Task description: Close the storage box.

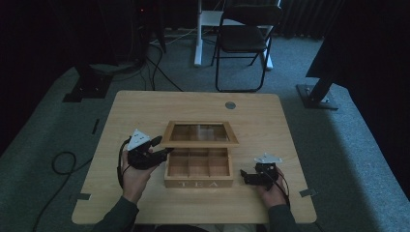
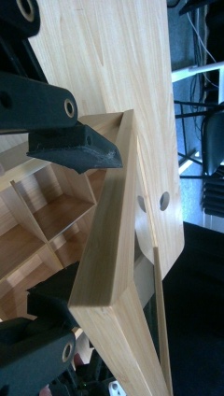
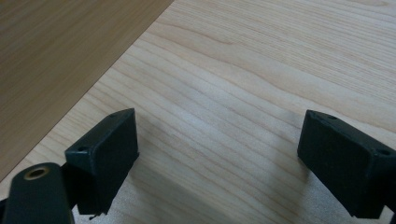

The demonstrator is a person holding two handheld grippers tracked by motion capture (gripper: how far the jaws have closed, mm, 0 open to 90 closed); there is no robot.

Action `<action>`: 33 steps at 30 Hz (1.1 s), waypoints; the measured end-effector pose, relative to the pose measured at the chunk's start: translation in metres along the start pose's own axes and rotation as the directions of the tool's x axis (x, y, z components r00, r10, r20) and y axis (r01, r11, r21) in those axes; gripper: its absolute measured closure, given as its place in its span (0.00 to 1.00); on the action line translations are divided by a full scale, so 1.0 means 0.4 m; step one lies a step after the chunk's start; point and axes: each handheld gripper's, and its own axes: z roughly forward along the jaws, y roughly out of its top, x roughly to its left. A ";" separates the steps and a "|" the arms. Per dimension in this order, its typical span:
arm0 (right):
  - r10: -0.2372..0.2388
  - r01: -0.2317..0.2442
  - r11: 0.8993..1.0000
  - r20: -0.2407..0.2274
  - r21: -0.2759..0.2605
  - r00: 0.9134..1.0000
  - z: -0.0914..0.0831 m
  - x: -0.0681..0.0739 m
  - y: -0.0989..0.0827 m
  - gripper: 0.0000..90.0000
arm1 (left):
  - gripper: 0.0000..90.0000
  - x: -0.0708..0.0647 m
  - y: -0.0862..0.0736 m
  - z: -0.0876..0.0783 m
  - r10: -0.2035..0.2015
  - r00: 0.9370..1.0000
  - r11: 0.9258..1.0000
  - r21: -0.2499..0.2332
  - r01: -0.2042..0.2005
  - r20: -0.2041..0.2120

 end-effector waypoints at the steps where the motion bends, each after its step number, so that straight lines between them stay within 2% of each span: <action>1: 0.000 0.000 1.000 0.000 0.000 1.000 0.000 0.000 0.000 0.13 | 0.47 0.000 -0.002 0.000 -0.001 1.000 1.000 -0.003 0.001 0.001; 12: 0.001 -0.001 1.000 -0.001 0.001 1.000 0.000 0.000 0.000 0.13 | 0.47 -0.004 -0.023 -0.003 -0.013 1.000 1.000 0.001 0.013 0.005; 18: 0.001 -0.001 1.000 -0.001 0.001 1.000 0.000 0.000 0.000 0.13 | 0.46 -0.008 -0.034 -0.006 -0.005 1.000 1.000 0.007 0.005 -0.003; 24: 0.001 -0.001 1.000 -0.001 0.001 1.000 0.000 0.000 0.000 0.13 | 0.46 -0.015 -0.046 -0.010 -0.020 1.000 1.000 0.005 0.020 0.002; 33: 0.002 -0.002 1.000 0.000 0.001 1.000 0.000 0.000 0.000 0.13 | 0.46 -0.020 -0.064 -0.013 -0.016 1.000 1.000 0.010 0.016 0.007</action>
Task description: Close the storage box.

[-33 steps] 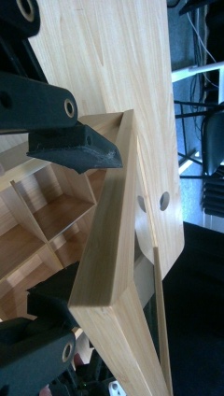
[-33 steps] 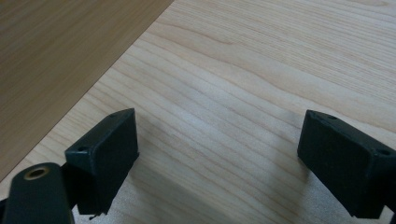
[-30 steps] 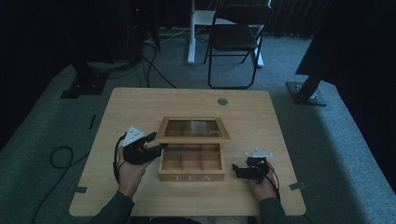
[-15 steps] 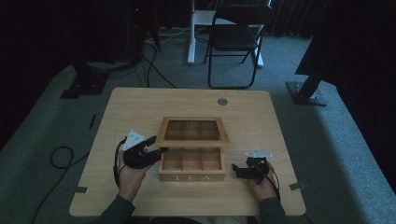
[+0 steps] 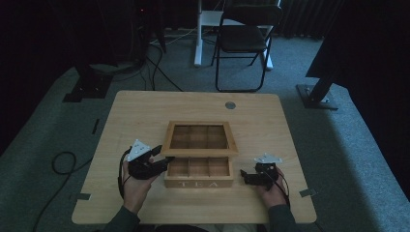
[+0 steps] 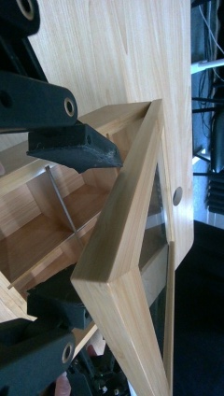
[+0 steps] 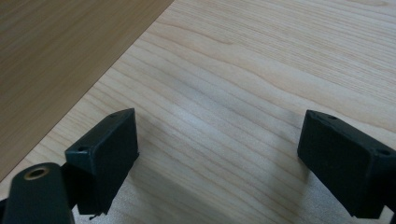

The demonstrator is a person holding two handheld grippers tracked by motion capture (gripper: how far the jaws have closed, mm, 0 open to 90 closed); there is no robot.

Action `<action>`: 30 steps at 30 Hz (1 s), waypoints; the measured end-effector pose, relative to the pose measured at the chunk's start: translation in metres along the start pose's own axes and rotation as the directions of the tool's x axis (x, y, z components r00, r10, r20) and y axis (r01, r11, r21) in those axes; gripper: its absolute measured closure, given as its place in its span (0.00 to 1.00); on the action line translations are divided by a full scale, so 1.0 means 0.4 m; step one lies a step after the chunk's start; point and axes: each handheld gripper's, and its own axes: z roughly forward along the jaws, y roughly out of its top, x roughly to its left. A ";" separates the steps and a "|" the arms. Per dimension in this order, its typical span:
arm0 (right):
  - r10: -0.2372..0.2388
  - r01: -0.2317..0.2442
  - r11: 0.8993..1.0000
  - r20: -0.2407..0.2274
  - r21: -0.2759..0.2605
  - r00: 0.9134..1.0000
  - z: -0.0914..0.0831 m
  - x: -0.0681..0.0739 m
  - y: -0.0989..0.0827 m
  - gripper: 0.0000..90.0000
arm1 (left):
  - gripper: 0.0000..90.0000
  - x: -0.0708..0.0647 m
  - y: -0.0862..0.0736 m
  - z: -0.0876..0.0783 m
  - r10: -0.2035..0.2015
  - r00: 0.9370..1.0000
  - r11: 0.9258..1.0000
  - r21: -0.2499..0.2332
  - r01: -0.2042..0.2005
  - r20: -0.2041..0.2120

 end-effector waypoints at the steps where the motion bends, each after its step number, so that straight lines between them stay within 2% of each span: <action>1: 0.000 0.000 1.000 0.000 0.000 1.000 0.000 0.000 0.000 0.13 | 0.46 -0.001 -0.002 0.000 0.003 1.000 1.000 0.000 -0.003 -0.003; 6: -0.001 0.001 1.000 0.001 -0.001 1.000 0.000 0.000 0.000 0.13 | 0.46 -0.003 -0.014 -0.001 0.015 1.000 1.000 0.006 -0.015 0.001; 15: 0.001 -0.001 1.000 -0.001 0.002 1.000 0.000 0.000 0.000 0.13 | 0.45 -0.010 -0.037 -0.005 0.014 1.000 1.000 0.014 -0.014 0.005; 20: -0.007 0.007 1.000 -0.008 0.002 1.000 0.001 0.002 0.001 0.13 | 0.45 -0.013 -0.052 -0.004 0.018 1.000 1.000 0.026 -0.018 -0.008; 23: -0.008 0.008 1.000 -0.009 0.002 1.000 0.001 0.003 0.001 0.13 | 0.44 -0.018 -0.064 -0.003 0.037 0.999 0.999 0.035 -0.036 -0.028; 30: -0.010 0.010 1.000 -0.010 0.002 1.000 0.001 0.003 0.001 0.13 | 0.44 -0.019 -0.082 -0.001 0.036 0.999 0.998 0.047 -0.035 -0.034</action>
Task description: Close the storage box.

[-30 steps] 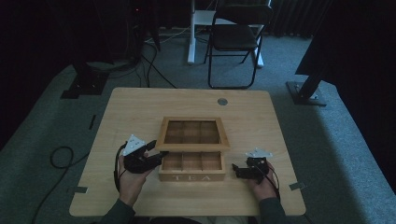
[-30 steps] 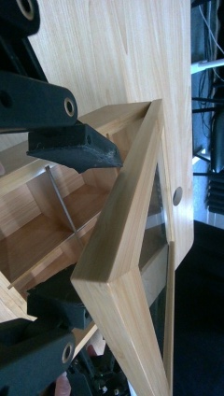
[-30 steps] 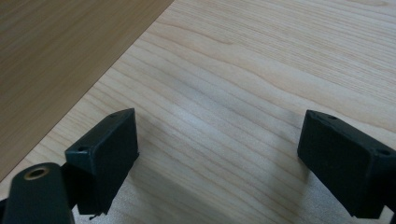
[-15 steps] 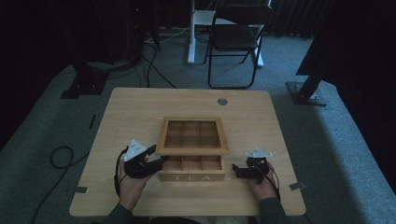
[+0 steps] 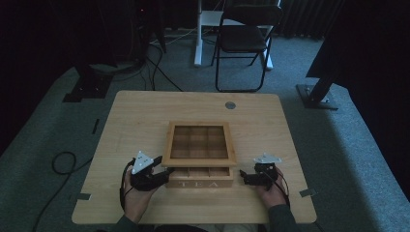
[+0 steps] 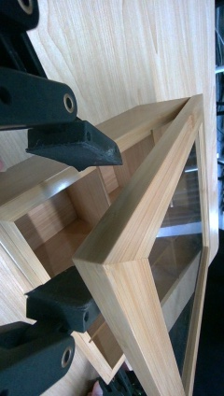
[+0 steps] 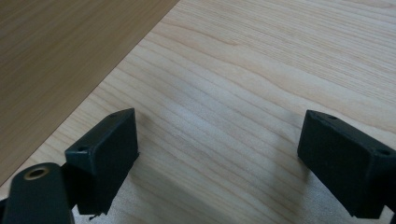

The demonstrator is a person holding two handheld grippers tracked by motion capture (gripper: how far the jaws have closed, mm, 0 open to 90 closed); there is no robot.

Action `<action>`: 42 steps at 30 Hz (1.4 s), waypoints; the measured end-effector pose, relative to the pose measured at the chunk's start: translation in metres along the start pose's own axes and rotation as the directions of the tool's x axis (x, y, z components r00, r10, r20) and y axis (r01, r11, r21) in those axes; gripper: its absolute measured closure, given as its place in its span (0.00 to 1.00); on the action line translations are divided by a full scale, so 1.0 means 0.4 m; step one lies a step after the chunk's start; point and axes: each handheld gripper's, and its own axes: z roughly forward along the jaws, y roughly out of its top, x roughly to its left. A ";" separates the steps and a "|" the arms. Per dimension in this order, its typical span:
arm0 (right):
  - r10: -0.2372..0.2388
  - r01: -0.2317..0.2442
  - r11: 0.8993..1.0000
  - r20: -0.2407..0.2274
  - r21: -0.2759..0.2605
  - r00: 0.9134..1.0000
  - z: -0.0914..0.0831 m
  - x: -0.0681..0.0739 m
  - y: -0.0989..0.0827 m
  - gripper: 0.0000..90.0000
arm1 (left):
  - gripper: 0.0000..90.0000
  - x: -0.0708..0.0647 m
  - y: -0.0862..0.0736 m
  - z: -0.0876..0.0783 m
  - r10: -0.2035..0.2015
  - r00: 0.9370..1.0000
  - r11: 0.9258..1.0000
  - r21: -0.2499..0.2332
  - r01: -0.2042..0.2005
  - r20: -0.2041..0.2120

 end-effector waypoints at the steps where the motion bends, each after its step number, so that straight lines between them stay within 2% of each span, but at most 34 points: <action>1: 0.000 0.000 1.000 0.000 0.000 1.000 0.000 0.000 0.000 0.13 | 0.44 -0.001 -0.002 0.000 -0.003 1.000 1.000 -0.001 0.003 0.000; 24: 0.000 0.000 1.000 0.000 0.000 1.000 0.000 0.000 0.000 0.13 | 0.41 -0.004 -0.052 0.016 0.012 0.999 0.999 0.038 -0.011 -0.036; 29: 0.000 0.000 1.000 0.000 0.000 1.000 0.000 0.000 0.000 0.13 | 0.39 -0.004 -0.065 0.022 0.007 0.999 0.998 0.055 -0.004 -0.045; 39: 0.000 0.000 1.000 0.000 0.000 1.000 0.000 0.000 0.000 0.13 | 0.37 -0.003 -0.072 0.026 -0.015 0.999 0.999 0.049 0.018 -0.049; 42: 0.000 0.000 1.000 0.000 0.000 1.000 0.000 0.000 0.000 0.13 | 0.36 -0.006 -0.072 0.024 -0.010 0.998 0.999 0.050 0.013 -0.055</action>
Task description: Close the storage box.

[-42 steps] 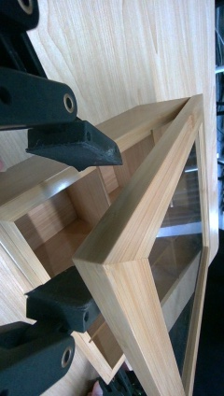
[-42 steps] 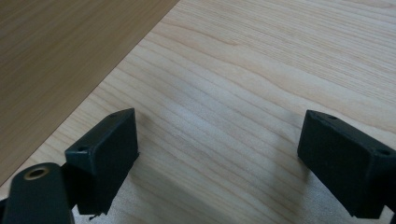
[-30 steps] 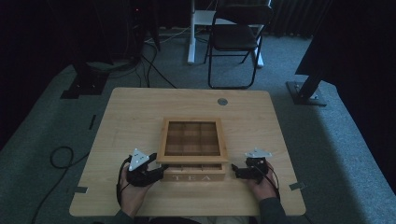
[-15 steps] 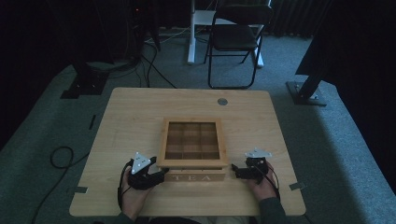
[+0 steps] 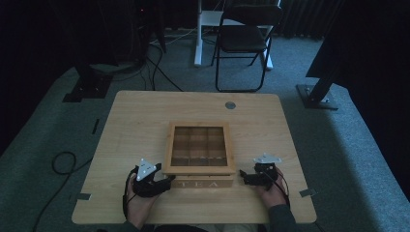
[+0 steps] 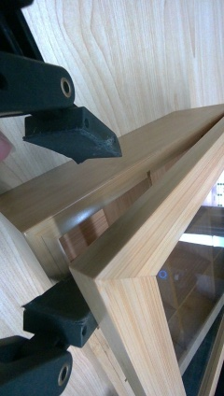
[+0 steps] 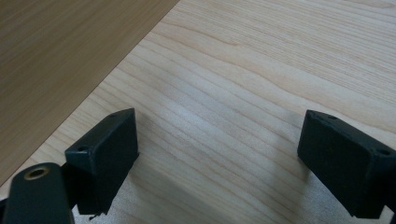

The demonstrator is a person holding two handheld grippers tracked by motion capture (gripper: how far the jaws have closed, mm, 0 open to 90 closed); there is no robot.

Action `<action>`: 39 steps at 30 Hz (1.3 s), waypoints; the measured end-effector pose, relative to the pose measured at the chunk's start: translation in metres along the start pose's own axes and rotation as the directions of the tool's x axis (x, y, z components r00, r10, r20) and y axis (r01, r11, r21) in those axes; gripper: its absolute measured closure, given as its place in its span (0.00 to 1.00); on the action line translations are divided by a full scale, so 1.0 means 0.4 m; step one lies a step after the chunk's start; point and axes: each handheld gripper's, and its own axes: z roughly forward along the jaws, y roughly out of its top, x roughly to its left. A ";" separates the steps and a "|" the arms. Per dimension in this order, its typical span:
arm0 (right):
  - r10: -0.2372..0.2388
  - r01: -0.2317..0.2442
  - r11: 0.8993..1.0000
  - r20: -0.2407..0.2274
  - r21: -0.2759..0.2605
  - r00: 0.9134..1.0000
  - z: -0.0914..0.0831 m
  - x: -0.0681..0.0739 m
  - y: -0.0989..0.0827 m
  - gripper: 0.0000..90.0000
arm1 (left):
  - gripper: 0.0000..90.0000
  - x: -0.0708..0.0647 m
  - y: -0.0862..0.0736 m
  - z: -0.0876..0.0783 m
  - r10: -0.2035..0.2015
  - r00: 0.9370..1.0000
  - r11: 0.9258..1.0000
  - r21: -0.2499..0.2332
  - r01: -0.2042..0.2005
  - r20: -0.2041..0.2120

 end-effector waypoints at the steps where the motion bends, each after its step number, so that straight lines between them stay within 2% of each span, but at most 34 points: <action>1: 0.000 0.000 1.000 0.000 0.000 1.000 0.000 0.000 0.000 0.13 | 0.36 -0.002 0.000 -0.001 -0.001 1.000 1.000 -0.001 0.001 0.006; 6: 0.000 0.000 1.000 0.000 0.001 1.000 0.000 0.000 0.000 0.13 | 0.33 -0.018 -0.003 -0.001 0.028 0.999 1.000 0.005 -0.029 0.030; 11: 0.000 0.000 1.000 0.000 0.001 1.000 0.000 0.000 0.000 0.13 | 0.28 -0.025 -0.008 -0.001 0.020 0.999 1.000 0.013 -0.021 0.025; 17: 0.000 0.000 1.000 0.000 0.001 1.000 0.000 0.000 0.000 0.13 | 0.28 -0.039 -0.019 0.006 0.046 0.999 0.998 0.049 -0.047 0.020; 31: 0.000 0.000 1.000 0.000 0.000 1.000 0.000 0.000 0.000 0.13 | 0.26 -0.041 -0.032 0.011 0.022 0.999 0.997 0.075 -0.024 0.025; 36: 0.000 0.000 1.000 0.000 0.000 1.000 0.000 0.000 0.000 0.13 | 0.25 -0.041 -0.034 0.010 0.012 0.999 0.997 0.070 -0.015 0.031; 39: 0.000 0.000 1.000 0.000 0.000 1.000 0.000 0.000 0.000 0.13 | 0.24 -0.039 -0.033 0.002 -0.009 0.999 0.999 0.045 0.007 0.041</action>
